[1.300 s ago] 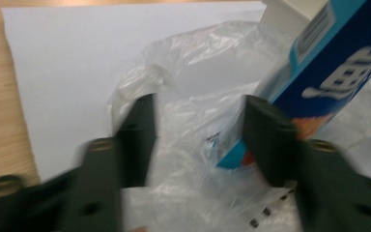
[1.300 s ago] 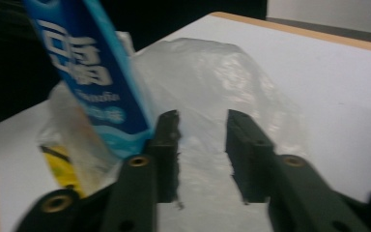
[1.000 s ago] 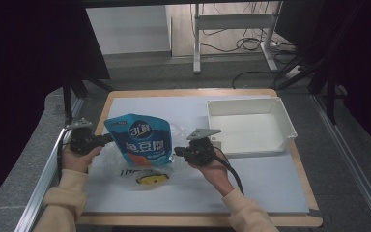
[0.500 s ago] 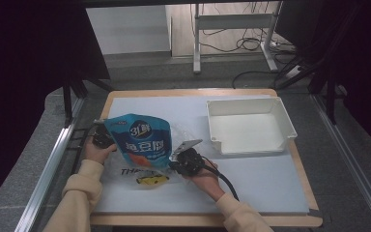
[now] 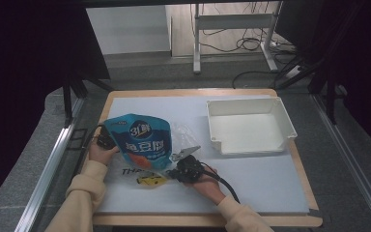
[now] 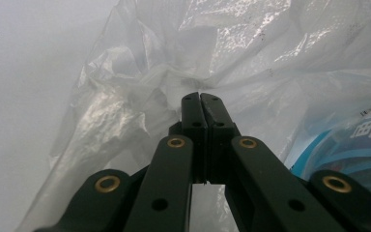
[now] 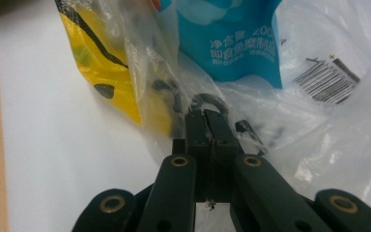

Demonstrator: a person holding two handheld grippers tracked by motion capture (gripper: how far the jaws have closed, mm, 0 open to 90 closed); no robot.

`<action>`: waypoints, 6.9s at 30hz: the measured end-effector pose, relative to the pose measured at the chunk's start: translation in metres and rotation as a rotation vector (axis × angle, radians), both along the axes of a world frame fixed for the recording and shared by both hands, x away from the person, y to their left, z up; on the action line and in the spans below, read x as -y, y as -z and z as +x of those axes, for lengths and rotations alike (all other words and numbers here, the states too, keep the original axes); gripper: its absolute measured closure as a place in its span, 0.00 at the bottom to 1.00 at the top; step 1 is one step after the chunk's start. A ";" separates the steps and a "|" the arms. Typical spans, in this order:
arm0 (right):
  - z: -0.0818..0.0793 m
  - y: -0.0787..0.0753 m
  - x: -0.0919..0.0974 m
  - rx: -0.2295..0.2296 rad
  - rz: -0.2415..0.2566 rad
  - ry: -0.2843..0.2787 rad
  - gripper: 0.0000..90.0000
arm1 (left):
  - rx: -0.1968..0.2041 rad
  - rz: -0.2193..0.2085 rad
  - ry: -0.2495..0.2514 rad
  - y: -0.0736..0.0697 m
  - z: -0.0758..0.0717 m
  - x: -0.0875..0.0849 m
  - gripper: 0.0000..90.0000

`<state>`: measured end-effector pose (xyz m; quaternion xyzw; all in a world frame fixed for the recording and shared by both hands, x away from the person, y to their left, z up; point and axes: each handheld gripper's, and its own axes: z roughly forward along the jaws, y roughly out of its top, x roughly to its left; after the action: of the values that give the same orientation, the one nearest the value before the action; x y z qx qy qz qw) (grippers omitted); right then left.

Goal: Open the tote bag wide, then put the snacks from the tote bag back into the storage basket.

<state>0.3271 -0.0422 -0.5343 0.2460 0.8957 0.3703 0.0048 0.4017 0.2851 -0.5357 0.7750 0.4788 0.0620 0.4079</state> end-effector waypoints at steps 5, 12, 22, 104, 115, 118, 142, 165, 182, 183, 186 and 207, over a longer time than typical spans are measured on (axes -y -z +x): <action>0.000 0.000 0.001 0.003 0.003 0.001 0.99 | 0.001 0.006 -0.005 0.001 0.000 0.001 1.00; -0.001 0.001 0.001 0.014 0.004 0.000 0.99 | 0.002 0.025 -0.029 0.005 0.003 0.004 1.00; -0.011 0.001 0.005 0.019 0.007 -0.055 0.99 | 0.008 0.040 -0.044 0.011 0.015 0.006 1.00; 0.065 -0.010 -0.016 0.157 -0.033 0.357 0.99 | -0.057 -0.015 0.015 0.005 -0.118 -0.012 1.00; 0.072 -0.002 -0.004 0.155 -0.038 0.401 0.98 | -0.072 -0.015 -0.002 0.009 -0.125 -0.017 1.00; 0.074 0.001 -0.002 0.153 -0.038 0.410 0.98 | -0.075 -0.014 -0.001 0.009 -0.128 -0.018 1.00; 0.059 -0.019 -0.003 0.201 0.075 0.367 0.98 | 0.036 -0.061 -0.040 -0.004 -0.138 -0.023 1.00; 0.010 -0.054 0.063 0.163 0.194 0.190 0.85 | 0.160 -0.038 -0.152 -0.020 -0.177 -0.019 0.66; -0.005 -0.058 0.076 0.166 0.235 0.138 0.33 | 0.167 0.031 -0.194 -0.010 -0.179 -0.019 0.34; -0.005 -0.058 0.076 0.164 0.238 0.138 0.32 | 0.165 0.031 -0.194 -0.010 -0.179 -0.019 0.34; -0.005 -0.059 0.077 0.169 0.238 0.138 0.32 | 0.161 0.028 -0.191 -0.009 -0.178 -0.020 0.34; -0.005 -0.078 0.073 0.233 0.257 0.155 0.29 | 0.170 0.027 -0.171 -0.009 -0.176 -0.016 0.33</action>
<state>0.3224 -0.1155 -0.4559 0.2682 0.8128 0.5063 0.1053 0.2253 0.3010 -0.5270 0.7287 0.5060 0.1683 0.4297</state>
